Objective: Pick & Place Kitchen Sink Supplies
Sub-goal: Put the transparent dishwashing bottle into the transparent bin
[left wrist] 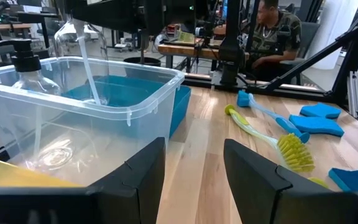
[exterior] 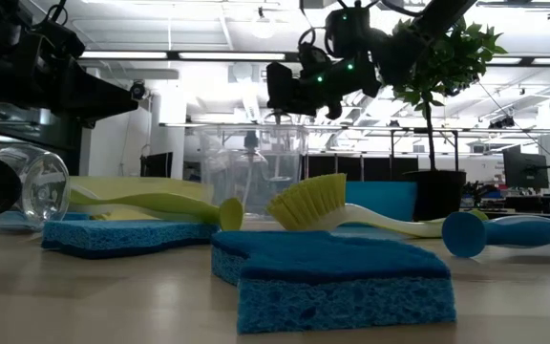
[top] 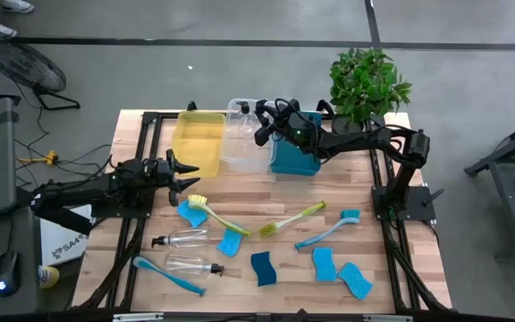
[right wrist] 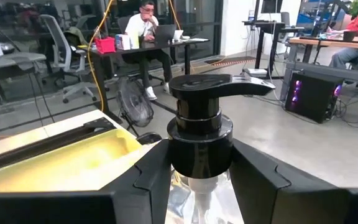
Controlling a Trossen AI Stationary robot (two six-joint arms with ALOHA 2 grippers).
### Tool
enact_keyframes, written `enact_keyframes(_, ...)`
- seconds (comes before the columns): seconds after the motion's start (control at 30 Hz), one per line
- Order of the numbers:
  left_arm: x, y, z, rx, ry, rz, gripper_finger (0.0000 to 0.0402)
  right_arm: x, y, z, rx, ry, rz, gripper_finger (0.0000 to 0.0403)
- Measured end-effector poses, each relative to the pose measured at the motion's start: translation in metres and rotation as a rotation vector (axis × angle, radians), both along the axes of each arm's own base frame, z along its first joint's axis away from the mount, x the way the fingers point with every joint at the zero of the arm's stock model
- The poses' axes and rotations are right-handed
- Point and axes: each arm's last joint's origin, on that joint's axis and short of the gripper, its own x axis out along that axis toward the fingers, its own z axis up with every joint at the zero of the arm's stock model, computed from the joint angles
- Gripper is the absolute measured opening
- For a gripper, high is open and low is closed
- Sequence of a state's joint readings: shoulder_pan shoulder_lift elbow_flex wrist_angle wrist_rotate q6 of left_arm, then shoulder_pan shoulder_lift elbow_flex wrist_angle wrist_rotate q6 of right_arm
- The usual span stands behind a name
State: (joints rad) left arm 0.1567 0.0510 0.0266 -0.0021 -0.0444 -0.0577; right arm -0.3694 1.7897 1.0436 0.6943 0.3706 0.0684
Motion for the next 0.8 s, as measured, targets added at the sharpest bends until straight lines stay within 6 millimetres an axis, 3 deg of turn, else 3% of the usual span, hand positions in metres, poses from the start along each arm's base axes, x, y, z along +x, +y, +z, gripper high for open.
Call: enact_keyframes(0.8, 0.0, 0.0, 0.0001, 0.0, 0.0, 0.0, 0.016, -0.0035, -0.0077, -0.0059, 0.041, 0.043, 0.011, 0.0147)
